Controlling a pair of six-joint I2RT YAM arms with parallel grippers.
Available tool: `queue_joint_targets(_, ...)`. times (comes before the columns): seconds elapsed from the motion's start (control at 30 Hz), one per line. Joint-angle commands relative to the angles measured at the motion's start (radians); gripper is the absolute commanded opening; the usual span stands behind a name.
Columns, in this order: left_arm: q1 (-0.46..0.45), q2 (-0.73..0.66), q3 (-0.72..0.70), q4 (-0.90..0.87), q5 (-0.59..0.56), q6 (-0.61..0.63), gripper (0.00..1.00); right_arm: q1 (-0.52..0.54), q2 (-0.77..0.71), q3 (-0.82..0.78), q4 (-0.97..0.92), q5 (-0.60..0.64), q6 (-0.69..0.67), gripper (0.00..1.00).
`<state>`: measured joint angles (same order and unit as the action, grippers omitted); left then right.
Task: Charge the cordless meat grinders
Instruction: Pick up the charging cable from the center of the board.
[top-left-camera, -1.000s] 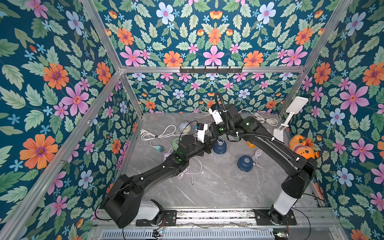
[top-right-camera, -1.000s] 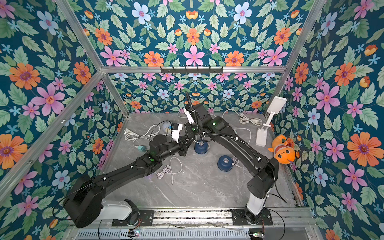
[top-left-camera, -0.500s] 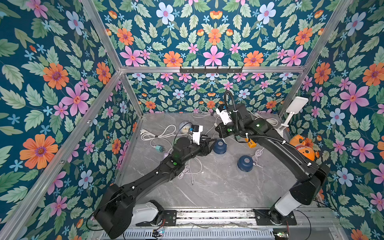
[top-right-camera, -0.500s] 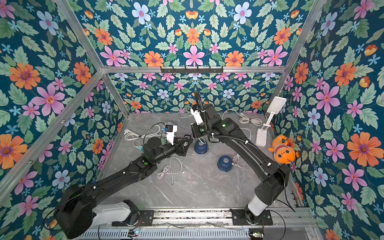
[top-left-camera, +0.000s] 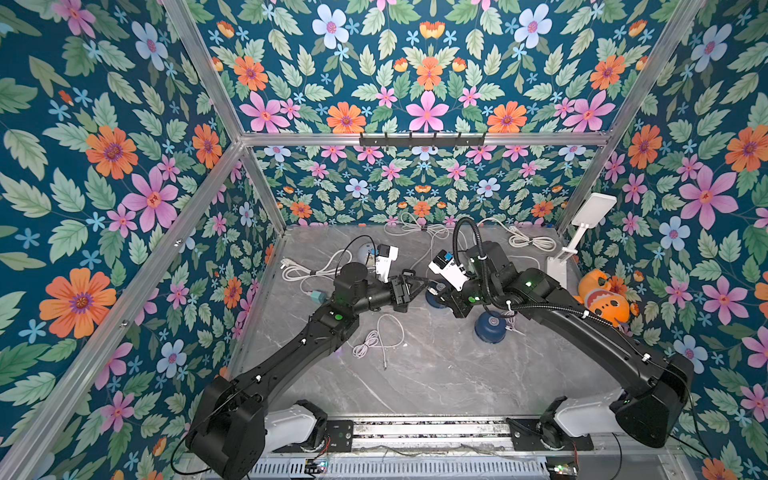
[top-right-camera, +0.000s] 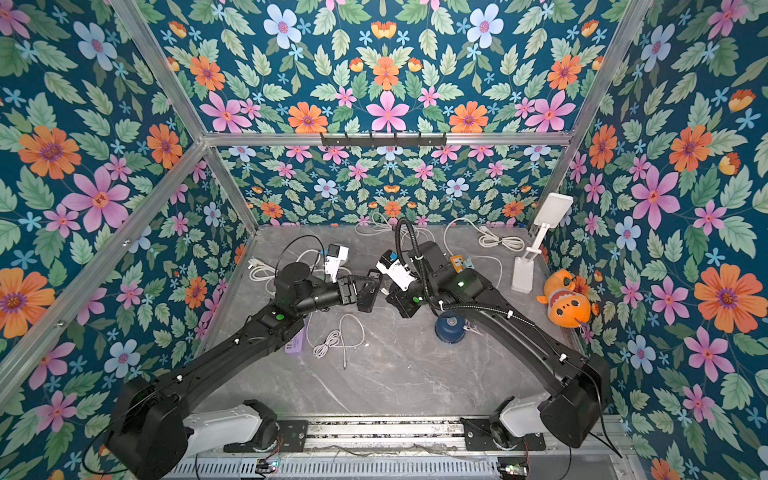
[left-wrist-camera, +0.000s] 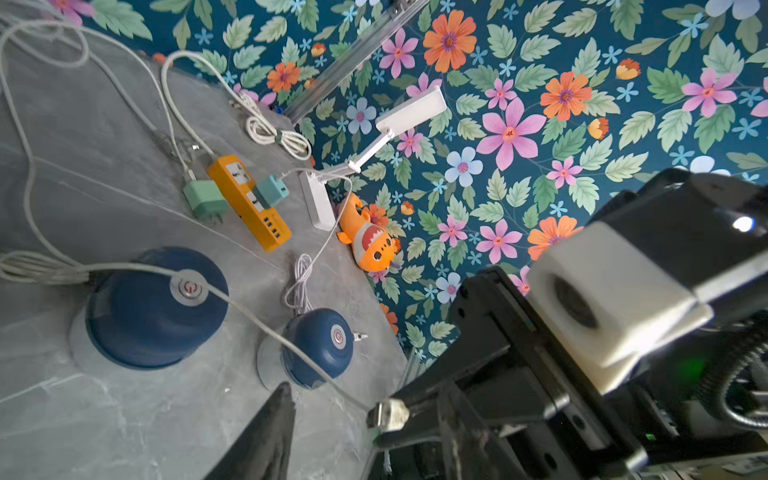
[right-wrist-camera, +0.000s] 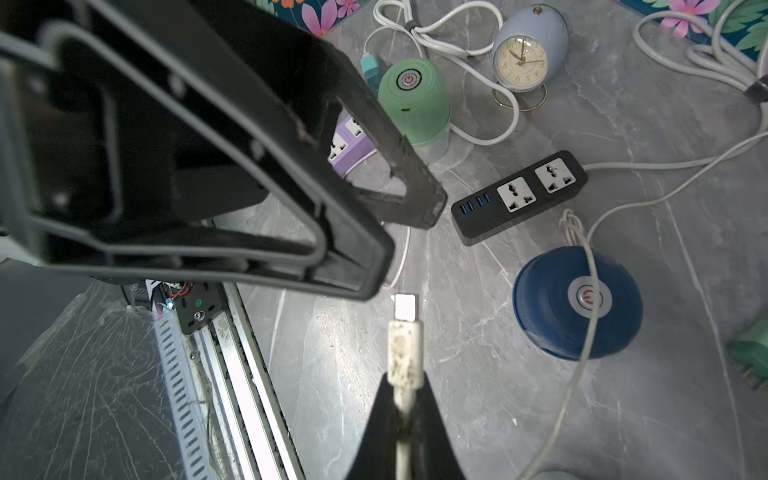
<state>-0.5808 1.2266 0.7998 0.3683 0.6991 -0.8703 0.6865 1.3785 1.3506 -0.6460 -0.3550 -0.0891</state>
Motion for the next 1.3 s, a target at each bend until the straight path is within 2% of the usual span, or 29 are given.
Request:
queue_joint_targets(0.0, -0.001, 0.007, -0.028, 0.065, 0.087, -0.091, 0.50, 0.004, -0.006, -0.002, 0.046, -0.022, -0.026, 0.00)
queue_joint_targets(0.4, -0.008, 0.035, -0.025, 0.142, 0.117, -0.165, 0.42, 0.011, 0.019, 0.022, 0.010, -0.033, -0.038, 0.00)
queue_joint_targets(0.67, -0.013, 0.063, -0.016, 0.175, 0.143, -0.185, 0.20, 0.013, 0.032, 0.024, 0.005, -0.021, -0.040, 0.00)
queue_joint_targets(0.83, -0.016, 0.067, -0.017, 0.175, 0.149, -0.186, 0.00, 0.014, 0.034, 0.027, 0.005, 0.003, -0.035, 0.00)
queue_joint_targets(0.93, -0.016, 0.065, -0.016, 0.157, 0.144, -0.184, 0.00, 0.015, 0.031, 0.027, 0.000, 0.028, -0.026, 0.00)
queue_joint_targets(0.97, -0.016, 0.062, -0.013, 0.136, 0.135, -0.177, 0.00, 0.015, 0.031, 0.028, -0.006, 0.054, -0.017, 0.17)
queue_joint_targets(1.07, -0.016, 0.049, 0.006, 0.022, 0.082, -0.124, 0.00, 0.013, 0.012, 0.023, -0.025, 0.145, 0.009, 0.35)
queue_joint_targets(1.17, -0.016, 0.033, 0.015, -0.036, 0.024, -0.104, 0.00, 0.015, -0.012, 0.013, -0.045, 0.199, 0.030, 0.37)
queue_joint_targets(1.27, -0.016, 0.027, 0.015, -0.041, -0.010, -0.111, 0.00, 0.019, -0.026, 0.004, -0.049, 0.172, 0.056, 0.38)
